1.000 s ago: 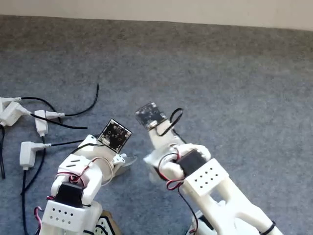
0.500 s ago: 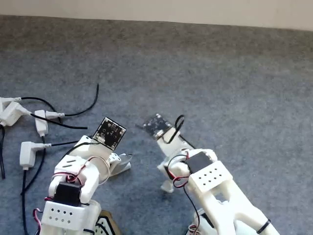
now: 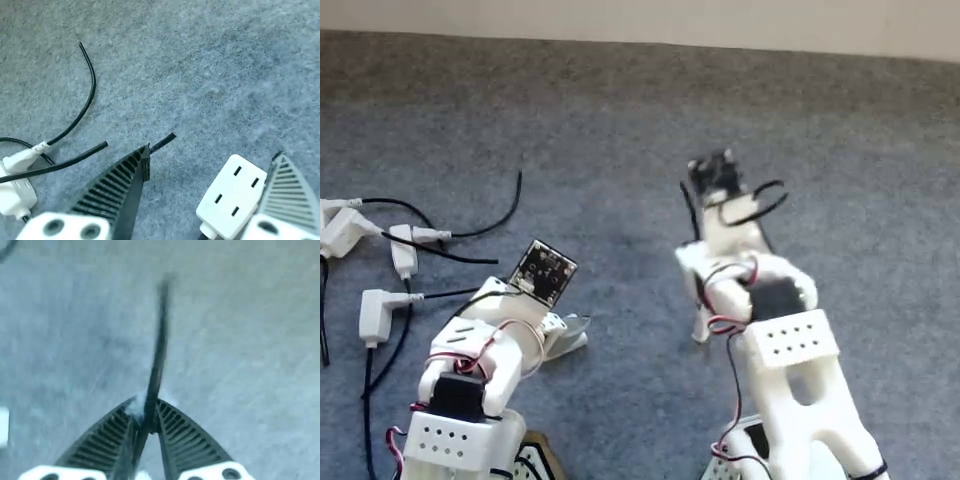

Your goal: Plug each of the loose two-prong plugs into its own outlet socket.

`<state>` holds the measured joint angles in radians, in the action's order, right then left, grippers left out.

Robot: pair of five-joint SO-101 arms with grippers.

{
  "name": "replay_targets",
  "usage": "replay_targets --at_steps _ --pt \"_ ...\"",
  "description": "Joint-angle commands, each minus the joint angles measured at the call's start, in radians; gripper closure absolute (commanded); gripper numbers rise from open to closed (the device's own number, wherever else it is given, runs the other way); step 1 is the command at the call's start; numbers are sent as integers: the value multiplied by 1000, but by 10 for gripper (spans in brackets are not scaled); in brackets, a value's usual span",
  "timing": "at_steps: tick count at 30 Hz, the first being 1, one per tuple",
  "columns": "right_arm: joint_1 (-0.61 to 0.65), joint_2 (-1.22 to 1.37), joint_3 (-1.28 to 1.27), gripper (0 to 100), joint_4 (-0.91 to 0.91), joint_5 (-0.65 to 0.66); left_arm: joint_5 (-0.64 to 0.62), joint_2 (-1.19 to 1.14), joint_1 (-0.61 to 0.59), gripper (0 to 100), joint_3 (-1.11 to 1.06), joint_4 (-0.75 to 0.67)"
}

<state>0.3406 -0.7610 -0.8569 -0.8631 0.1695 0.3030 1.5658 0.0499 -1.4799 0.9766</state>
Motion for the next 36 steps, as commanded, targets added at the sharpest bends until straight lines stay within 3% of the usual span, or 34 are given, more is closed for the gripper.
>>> replay_targets --at_steps 1,7,11,15,21,24,29,36 --pt "-99 -4 122 995 18 -15 -2 13 -5 641 -18 -34" --pt "-217 -56 58 995 24 -12 -2 13 -5 641 -31 -57" --pt "-318 -96 159 995 -64 43 -3 13 -5 641 -31 -57" --pt "-424 -94 205 995 -197 141 -3 13 -4 641 -31 -57" --pt "-538 -96 77 995 -223 316 -3 13 -4 641 -31 -54" --pt "-527 -94 -13 992 -223 419 -3 13 1 642 -31 -54" --pt "-378 -93 -140 970 -231 595 -3 13 12 642 -31 -52" --pt "-222 -10 -104 652 -343 740 -3 13 12 642 -44 -57"
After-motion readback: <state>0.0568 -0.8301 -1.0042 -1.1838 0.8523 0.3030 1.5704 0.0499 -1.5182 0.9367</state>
